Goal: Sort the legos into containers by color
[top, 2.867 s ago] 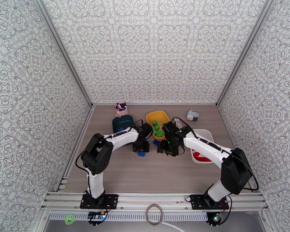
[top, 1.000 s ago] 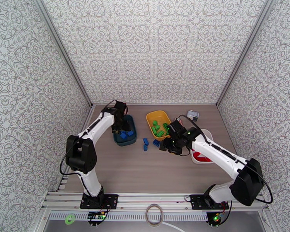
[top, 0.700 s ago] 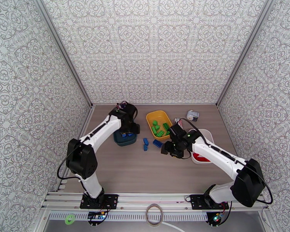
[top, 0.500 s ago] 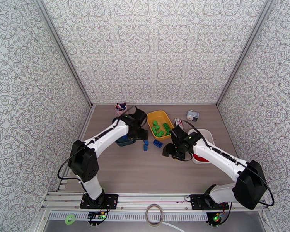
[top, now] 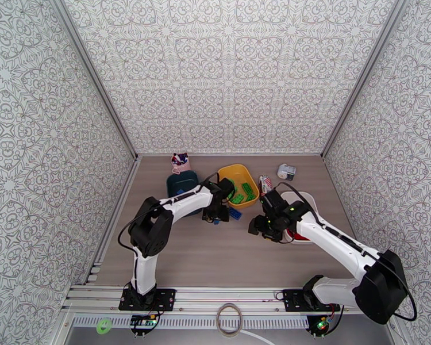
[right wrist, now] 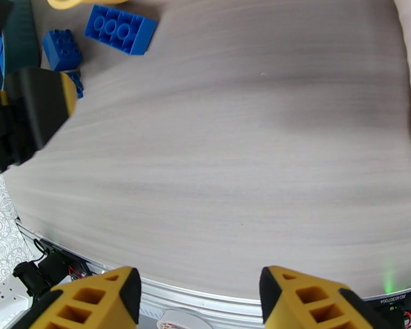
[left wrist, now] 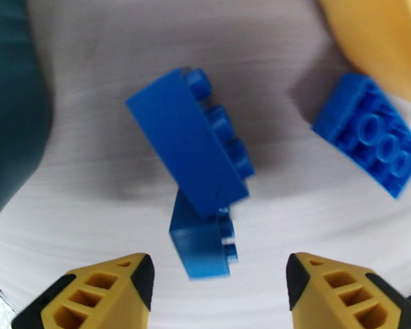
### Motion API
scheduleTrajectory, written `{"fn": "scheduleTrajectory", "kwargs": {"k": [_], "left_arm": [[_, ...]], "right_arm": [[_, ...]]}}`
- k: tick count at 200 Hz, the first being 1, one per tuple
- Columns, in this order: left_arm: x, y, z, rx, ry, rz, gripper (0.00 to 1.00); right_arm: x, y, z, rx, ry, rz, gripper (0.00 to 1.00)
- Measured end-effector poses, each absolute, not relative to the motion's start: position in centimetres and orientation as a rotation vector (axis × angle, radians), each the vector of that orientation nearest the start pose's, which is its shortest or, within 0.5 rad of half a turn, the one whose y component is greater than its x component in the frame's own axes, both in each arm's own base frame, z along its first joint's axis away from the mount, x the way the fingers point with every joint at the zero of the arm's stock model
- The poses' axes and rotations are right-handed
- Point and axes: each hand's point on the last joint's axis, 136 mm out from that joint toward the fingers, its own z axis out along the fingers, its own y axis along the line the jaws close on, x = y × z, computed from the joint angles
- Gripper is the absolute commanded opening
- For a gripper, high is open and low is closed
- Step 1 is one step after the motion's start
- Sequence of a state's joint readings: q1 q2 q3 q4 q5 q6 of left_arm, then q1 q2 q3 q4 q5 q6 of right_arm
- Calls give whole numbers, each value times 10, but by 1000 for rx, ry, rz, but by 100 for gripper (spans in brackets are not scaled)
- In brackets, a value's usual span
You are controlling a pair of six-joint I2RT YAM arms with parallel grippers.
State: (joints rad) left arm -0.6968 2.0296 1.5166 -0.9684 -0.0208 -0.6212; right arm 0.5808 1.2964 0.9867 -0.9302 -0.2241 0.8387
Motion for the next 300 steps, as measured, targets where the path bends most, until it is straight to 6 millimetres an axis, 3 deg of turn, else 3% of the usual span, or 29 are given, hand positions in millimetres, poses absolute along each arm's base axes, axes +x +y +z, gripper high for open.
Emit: {"fn": "scheduleTrajectory", "kwargs": {"k": [46,97,139,164,199,217,238,274,300], "left_arm": [[312,-255,20,94,3083,-23,49],[322,-260,24,63,3059,-35,27],[320,-260,28,64,3054,-36,23],[310,-255,48,71,3028,-69,23],[311,-246,106,35,2913,-193,24],[325,-228,130,-47,2857,-247,24],[346,-194,142,-171,2822,-262,25],[375,-131,136,-357,2818,-256,26],[392,-106,120,-427,2845,-265,27]], "right_arm": [[213,183,122,329,2968,594,61],[213,185,114,323,2999,583,59],[215,188,109,322,3017,585,57],[225,195,114,314,3013,598,53],[250,220,127,242,2996,622,52],[266,244,134,156,2990,629,52],[281,272,139,59,2981,618,52],[307,309,138,-54,2974,562,51],[328,332,136,-120,2959,512,48]]}}
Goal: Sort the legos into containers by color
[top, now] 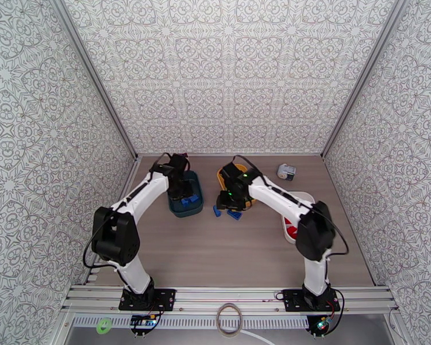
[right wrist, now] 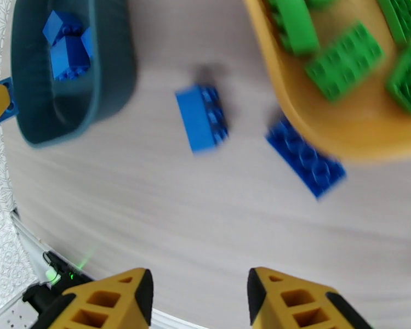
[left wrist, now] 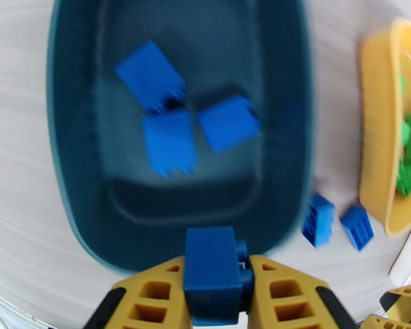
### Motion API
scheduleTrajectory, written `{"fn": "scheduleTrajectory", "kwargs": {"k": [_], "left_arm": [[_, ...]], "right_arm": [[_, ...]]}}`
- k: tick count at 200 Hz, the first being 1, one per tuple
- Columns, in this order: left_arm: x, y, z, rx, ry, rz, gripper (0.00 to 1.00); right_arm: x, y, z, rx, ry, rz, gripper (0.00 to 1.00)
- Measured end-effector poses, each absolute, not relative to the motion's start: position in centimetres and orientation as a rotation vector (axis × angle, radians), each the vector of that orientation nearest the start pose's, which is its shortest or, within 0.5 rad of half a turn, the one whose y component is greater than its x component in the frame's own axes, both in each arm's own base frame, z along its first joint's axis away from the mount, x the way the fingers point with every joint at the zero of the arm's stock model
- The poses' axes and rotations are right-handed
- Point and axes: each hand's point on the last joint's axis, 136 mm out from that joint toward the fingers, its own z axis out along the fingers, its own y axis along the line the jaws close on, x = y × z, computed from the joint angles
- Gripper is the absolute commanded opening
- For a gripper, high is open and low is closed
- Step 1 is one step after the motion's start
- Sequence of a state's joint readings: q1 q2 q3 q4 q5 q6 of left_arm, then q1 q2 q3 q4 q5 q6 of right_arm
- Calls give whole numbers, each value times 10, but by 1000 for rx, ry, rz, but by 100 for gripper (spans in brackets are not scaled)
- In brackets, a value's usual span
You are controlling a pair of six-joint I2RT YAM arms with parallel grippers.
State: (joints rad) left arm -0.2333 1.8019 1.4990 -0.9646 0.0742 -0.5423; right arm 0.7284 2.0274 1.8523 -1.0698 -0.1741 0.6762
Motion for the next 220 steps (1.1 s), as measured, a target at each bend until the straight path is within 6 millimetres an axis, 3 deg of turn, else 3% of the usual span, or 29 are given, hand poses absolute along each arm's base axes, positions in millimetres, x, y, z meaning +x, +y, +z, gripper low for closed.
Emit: {"fn": "scheduleTrajectory", "kwargs": {"k": [23,44,61,96,118,158,220], "left_arm": [[403,-96,105,-446,2878,-275,36],[410,-90,95,-445,2901,-291,59],[411,-86,94,-466,2902,-304,68],[413,-80,104,-465,2886,-320,69],[408,-78,124,-464,2843,-350,71],[371,-79,160,-468,2763,-419,74],[321,-82,139,-536,2820,-432,74]], "right_arm": [[342,349,134,-169,2945,472,47],[349,355,129,-197,2948,431,47],[352,356,124,-207,2956,397,47],[355,354,110,-212,2984,335,47],[356,354,99,-228,3004,302,49],[359,354,78,-254,3029,252,50],[363,359,58,-294,3048,222,48]]}}
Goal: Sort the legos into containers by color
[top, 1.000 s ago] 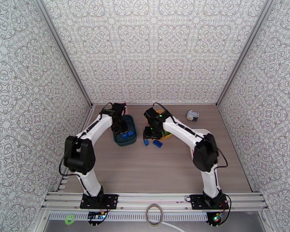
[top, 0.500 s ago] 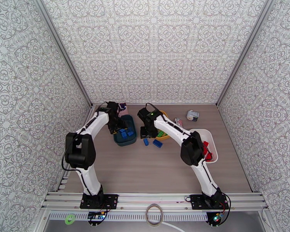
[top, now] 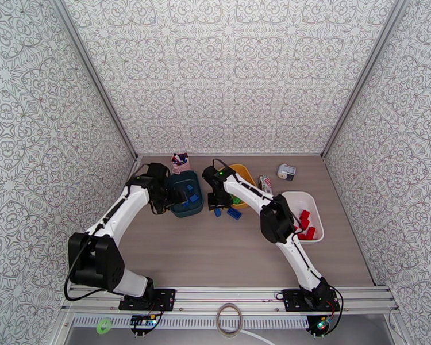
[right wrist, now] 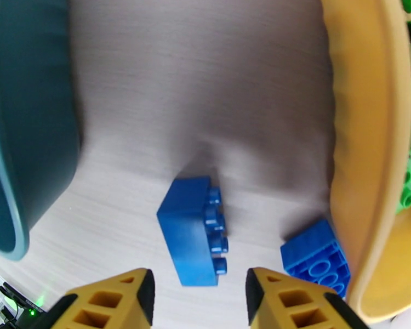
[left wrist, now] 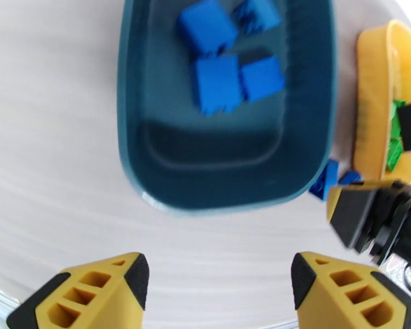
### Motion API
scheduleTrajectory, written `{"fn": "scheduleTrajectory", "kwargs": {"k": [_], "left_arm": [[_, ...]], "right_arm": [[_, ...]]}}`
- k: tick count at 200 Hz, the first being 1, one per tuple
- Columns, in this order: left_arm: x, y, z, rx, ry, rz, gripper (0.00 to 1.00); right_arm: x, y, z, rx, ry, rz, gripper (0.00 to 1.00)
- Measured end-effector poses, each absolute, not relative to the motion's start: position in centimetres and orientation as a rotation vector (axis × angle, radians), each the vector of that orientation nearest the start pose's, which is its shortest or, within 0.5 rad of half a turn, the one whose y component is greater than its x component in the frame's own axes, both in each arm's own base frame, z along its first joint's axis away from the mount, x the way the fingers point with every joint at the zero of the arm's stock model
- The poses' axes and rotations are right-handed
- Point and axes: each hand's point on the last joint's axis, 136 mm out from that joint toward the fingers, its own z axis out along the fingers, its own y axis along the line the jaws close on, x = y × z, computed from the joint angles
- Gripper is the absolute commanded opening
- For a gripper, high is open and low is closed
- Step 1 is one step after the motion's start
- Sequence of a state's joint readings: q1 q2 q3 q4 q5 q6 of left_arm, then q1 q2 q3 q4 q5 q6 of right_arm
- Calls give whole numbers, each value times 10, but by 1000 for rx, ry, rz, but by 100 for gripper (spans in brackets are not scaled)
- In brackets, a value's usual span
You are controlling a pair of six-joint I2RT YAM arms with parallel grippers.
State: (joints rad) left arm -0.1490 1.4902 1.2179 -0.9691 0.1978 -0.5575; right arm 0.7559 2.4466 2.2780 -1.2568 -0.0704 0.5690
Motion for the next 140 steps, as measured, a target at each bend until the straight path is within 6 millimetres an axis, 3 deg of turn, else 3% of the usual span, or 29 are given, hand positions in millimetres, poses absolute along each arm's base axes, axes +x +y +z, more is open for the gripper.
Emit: {"fn": "scheduleTrajectory", "kwargs": {"k": [78,140], "left_arm": [[296,-90,148,-552,2791,-459,75],[286,-87,146,-578,2803,-447,76]], "right_arm": [[362,364,35,-339,3073,190,40],[363,364,34,-333,3070,180,27]]}}
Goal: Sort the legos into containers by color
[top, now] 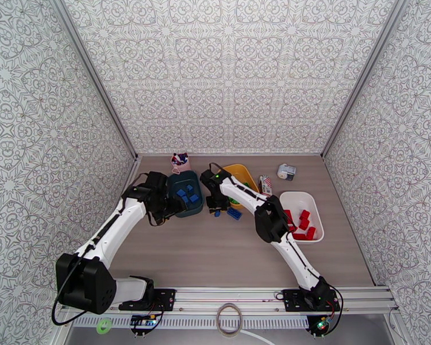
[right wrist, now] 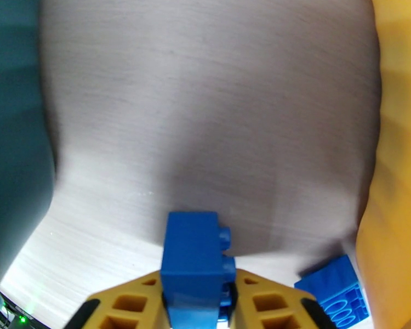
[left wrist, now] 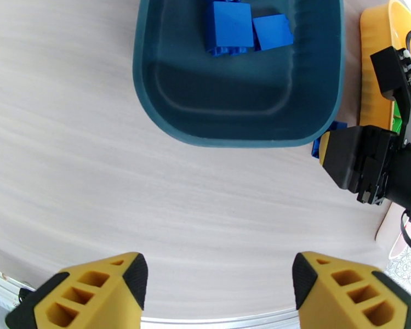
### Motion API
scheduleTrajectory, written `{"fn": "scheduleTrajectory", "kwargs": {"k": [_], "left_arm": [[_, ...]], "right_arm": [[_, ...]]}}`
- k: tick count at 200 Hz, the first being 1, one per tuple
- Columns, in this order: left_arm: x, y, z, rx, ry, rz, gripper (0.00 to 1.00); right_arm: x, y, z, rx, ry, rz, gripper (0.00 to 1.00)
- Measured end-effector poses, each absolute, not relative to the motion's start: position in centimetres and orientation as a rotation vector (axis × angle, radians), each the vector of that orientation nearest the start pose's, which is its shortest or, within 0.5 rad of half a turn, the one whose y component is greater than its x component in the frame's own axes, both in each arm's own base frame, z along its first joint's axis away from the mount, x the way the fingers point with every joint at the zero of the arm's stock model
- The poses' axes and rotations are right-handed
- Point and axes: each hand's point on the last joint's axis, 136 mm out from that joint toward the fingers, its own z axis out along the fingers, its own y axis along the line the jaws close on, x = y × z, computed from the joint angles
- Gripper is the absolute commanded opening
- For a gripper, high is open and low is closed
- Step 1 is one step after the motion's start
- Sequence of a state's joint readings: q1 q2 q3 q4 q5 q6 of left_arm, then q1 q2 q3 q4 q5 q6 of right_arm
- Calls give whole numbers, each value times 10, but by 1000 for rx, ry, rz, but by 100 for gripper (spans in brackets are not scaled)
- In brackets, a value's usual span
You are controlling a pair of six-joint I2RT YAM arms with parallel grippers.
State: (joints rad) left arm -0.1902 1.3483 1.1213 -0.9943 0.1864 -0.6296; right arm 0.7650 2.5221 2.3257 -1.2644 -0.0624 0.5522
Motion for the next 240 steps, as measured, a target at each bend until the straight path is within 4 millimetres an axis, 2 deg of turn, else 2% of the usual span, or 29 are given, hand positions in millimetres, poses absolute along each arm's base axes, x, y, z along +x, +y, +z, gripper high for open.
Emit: {"fn": "scheduleTrajectory", "kwargs": {"k": [21,40,92,112,145,181,216,240], "left_arm": [[285,-88,144,-585,2806,-449,76],[285,-90,140,-607,2804,-473,78],[296,-92,143,-697,2722,-639,90],[298,-89,147,-726,2683,-684,95],[294,-83,155,-756,2622,-727,97],[278,-79,152,-782,2603,-748,97],[268,-77,158,-796,2576,-758,97],[264,-75,164,-793,2555,-759,97]], "right_arm": [[360,360,36,-322,3071,180,26],[354,355,46,-305,3070,186,25],[350,353,107,-271,2975,302,25],[349,359,121,-268,2953,377,25],[349,380,129,-270,2946,531,26],[362,423,150,-256,2875,782,29],[377,464,156,-203,2818,1013,43],[382,478,154,-176,2803,1099,51]]}}
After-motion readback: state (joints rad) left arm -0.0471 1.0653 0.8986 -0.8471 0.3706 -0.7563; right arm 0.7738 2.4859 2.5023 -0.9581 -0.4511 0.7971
